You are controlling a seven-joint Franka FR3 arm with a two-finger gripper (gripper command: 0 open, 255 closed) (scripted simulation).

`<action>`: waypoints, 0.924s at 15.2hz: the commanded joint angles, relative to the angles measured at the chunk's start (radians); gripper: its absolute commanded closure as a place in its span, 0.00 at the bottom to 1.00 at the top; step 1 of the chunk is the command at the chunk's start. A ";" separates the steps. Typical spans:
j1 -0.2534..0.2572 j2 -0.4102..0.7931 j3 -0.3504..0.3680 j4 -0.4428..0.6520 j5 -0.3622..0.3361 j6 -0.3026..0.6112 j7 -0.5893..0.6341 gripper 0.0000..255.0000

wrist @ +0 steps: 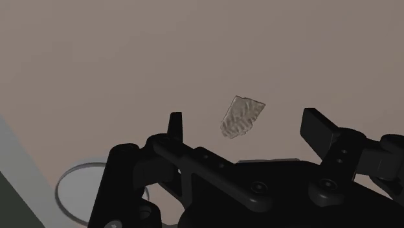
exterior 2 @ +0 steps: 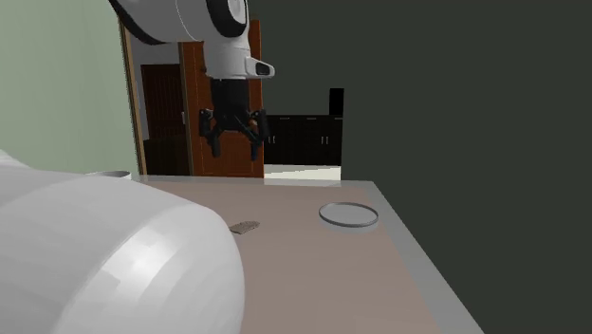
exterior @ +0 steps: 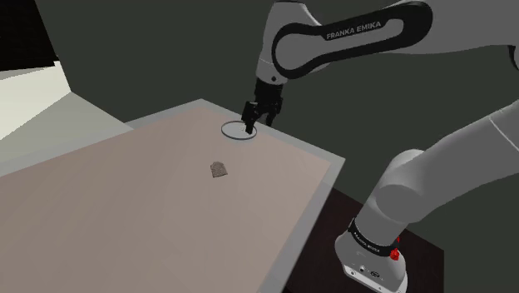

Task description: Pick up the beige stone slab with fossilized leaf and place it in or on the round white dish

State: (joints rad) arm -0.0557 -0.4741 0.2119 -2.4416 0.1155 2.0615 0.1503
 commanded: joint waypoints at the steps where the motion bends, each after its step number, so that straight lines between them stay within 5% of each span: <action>1: -0.008 0.073 0.026 0.003 -0.002 0.065 0.051 0.00; 14: -0.036 0.603 0.107 0.199 -0.165 0.339 0.413 0.00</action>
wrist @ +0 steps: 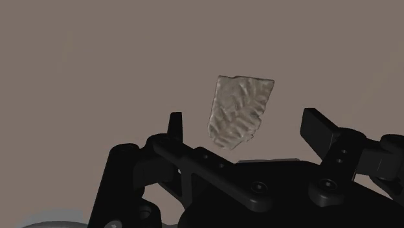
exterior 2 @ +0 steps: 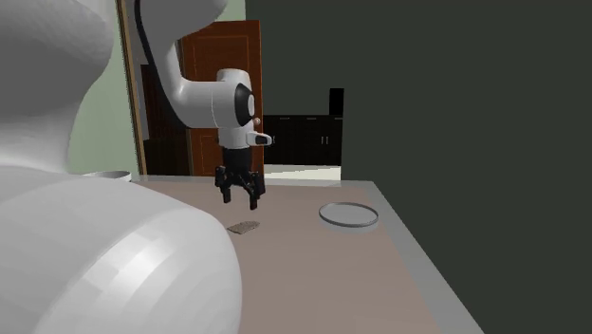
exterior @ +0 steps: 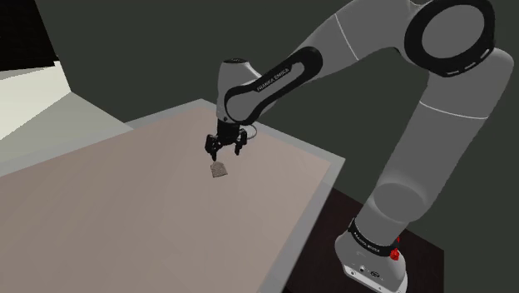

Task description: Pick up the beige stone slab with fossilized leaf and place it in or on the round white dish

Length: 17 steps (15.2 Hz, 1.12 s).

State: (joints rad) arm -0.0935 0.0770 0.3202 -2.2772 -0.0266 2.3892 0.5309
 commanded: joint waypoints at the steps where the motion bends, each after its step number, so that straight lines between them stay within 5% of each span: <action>1: 0.006 0.094 -0.006 0.059 -0.040 0.024 0.061 0.00; 17: 0.028 0.217 -0.030 0.074 -0.098 0.121 0.116 0.00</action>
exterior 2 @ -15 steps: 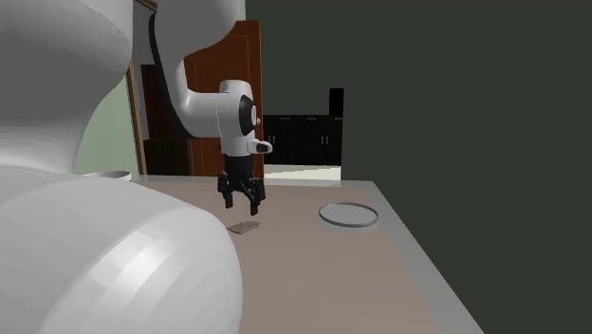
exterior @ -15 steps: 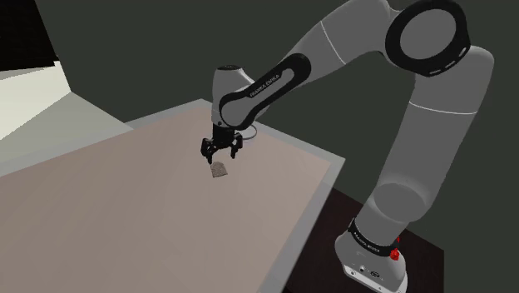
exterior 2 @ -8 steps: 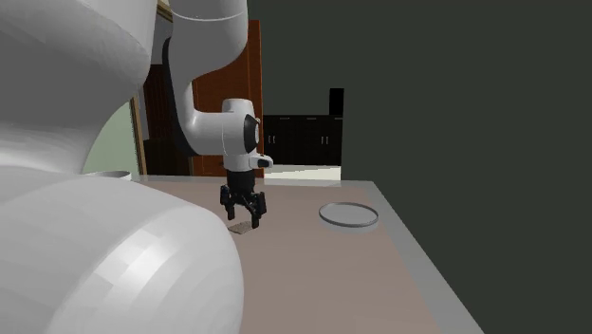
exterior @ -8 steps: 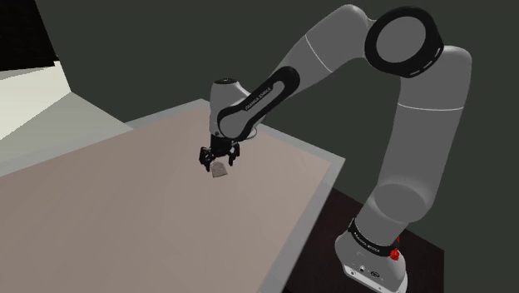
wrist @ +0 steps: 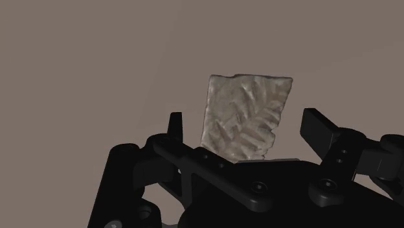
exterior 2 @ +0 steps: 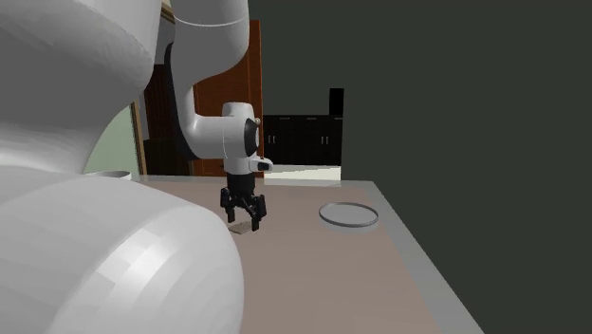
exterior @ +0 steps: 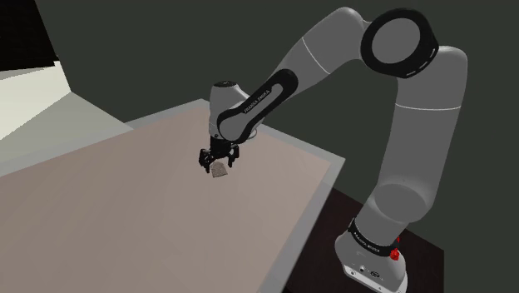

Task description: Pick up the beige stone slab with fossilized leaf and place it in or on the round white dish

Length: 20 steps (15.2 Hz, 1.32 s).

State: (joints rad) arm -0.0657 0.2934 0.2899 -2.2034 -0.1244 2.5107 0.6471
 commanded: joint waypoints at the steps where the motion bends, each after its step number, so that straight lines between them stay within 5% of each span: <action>1: 0.000 0.000 0.000 0.000 0.000 0.000 0.000 0.00; 2: 0.000 0.000 0.000 0.000 0.000 0.000 0.000 1.00; 18: -0.009 -0.054 0.012 0.005 0.027 -0.056 -0.018 1.00; 19: -0.009 -0.054 0.012 0.005 0.027 -0.056 -0.018 0.00; 20: 0.014 -0.051 -0.006 0.017 -0.035 -0.033 0.045 0.00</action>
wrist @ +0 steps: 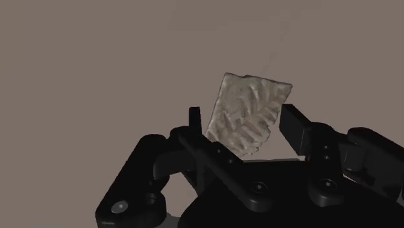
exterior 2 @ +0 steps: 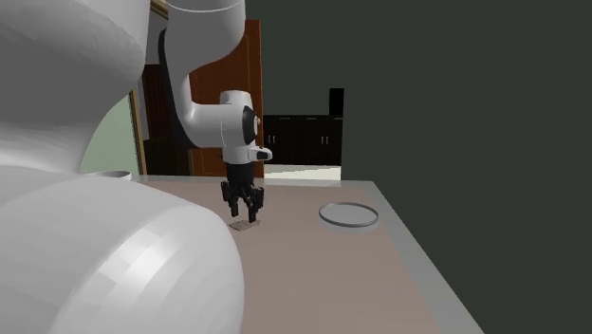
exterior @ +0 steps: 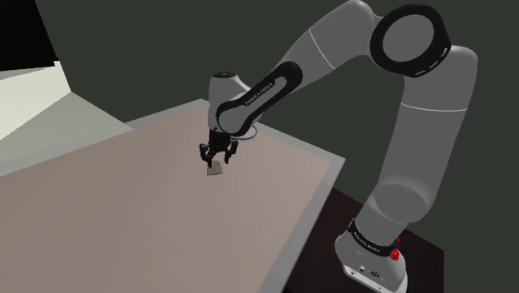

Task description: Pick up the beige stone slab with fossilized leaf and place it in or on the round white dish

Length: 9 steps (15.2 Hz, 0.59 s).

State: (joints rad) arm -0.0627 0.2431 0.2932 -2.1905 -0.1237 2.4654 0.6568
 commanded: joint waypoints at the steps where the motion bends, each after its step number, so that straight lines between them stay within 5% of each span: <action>1: 0.036 0.003 -0.032 0.018 -0.100 0.031 0.100 0.00; 2: 0.055 0.005 -0.049 0.029 -0.149 0.043 0.150 0.00; 9: 0.067 0.086 -0.074 0.037 -0.196 0.112 0.182 0.00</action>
State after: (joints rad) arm 0.0023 0.3183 0.2230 -2.1556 -0.3131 2.5686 0.8335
